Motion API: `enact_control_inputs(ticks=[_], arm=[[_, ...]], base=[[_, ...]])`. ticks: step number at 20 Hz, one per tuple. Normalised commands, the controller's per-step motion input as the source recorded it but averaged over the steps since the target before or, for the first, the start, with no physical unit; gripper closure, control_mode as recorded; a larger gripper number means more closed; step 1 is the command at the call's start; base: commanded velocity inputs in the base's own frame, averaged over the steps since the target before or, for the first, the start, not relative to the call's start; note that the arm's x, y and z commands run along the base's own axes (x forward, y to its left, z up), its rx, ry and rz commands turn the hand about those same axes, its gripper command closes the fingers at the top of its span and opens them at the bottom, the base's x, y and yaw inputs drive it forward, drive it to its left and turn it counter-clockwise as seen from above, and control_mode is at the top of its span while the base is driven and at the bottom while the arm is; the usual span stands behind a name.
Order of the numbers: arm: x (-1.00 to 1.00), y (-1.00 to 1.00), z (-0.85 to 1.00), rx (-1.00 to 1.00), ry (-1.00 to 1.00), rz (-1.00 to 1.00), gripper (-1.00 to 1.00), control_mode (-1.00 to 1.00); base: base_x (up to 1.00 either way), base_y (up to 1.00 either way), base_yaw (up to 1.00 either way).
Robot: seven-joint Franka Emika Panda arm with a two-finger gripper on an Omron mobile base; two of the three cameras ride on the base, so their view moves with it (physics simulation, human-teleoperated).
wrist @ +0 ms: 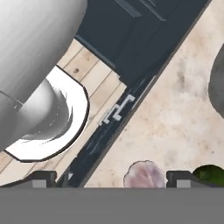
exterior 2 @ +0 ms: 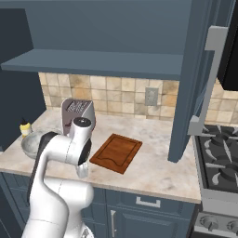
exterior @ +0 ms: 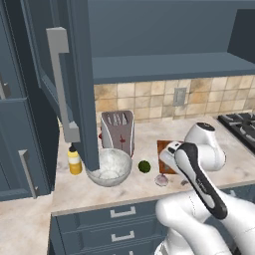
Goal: Open the cabinet. Place the bowl and condiment on the counter. Then place the lime and garlic on the cutting board.
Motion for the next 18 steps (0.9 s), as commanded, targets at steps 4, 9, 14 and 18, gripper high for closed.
enact_control_inputs(ticks=[4, 9, 14, 18], arm=[[0.47, 0.0, -0.27, -0.04, 0.0, 0.08, -1.0, -1.0], [0.45, 0.01, -0.41, -0.01, 0.05, 0.07, -1.0, -1.0], [0.18, 0.07, -0.35, 0.0, 0.05, 0.08, -1.0, -1.0], [0.0, 0.16, -0.42, 0.0, 0.05, 0.11, -1.0, -1.0]], base=[[0.0, 0.0, 0.0], [0.0, 0.0, 0.0], [0.0, 0.0, 0.0], [0.0, 0.0, 0.0]])
